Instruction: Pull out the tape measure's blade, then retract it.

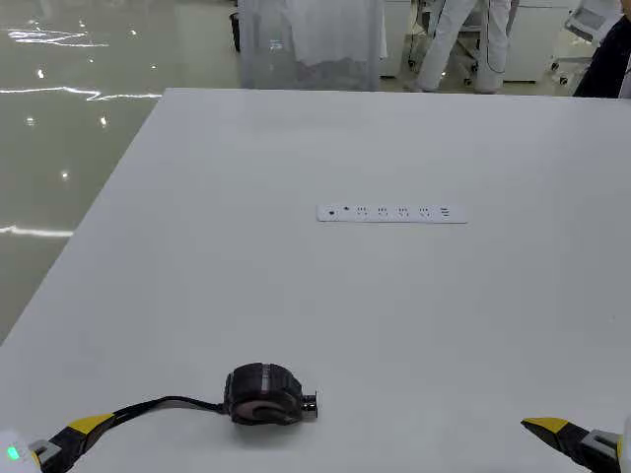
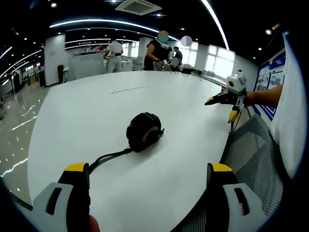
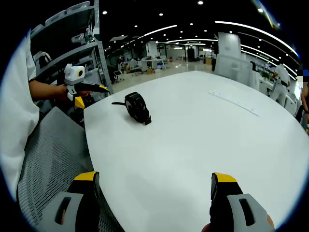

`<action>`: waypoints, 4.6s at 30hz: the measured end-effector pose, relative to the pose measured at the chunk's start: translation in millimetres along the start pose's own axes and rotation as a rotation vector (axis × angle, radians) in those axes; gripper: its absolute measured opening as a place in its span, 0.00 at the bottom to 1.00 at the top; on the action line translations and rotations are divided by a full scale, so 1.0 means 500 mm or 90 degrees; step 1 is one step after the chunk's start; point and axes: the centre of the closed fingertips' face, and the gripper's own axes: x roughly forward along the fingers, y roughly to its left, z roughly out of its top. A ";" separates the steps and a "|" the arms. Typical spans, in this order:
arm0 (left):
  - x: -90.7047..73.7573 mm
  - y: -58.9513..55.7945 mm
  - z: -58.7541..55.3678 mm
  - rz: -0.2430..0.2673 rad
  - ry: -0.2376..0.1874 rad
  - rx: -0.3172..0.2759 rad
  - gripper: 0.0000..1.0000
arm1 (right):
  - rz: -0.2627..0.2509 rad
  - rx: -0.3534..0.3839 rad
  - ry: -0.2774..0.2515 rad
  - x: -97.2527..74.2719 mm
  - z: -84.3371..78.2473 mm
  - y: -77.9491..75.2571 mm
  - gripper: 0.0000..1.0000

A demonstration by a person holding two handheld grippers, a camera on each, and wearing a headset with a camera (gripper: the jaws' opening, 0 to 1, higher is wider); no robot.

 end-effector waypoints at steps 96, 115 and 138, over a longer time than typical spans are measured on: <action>0.195 0.031 0.028 -0.184 0.151 0.239 0.80 | 0.138 -0.183 0.076 0.199 0.087 -0.037 0.96; 0.233 0.045 0.022 -0.199 0.187 0.279 0.51 | 0.166 -0.195 0.066 0.244 0.119 -0.026 0.95; 0.258 0.033 0.026 -0.217 0.179 0.301 0.29 | 0.183 -0.194 0.051 0.276 0.132 -0.009 0.91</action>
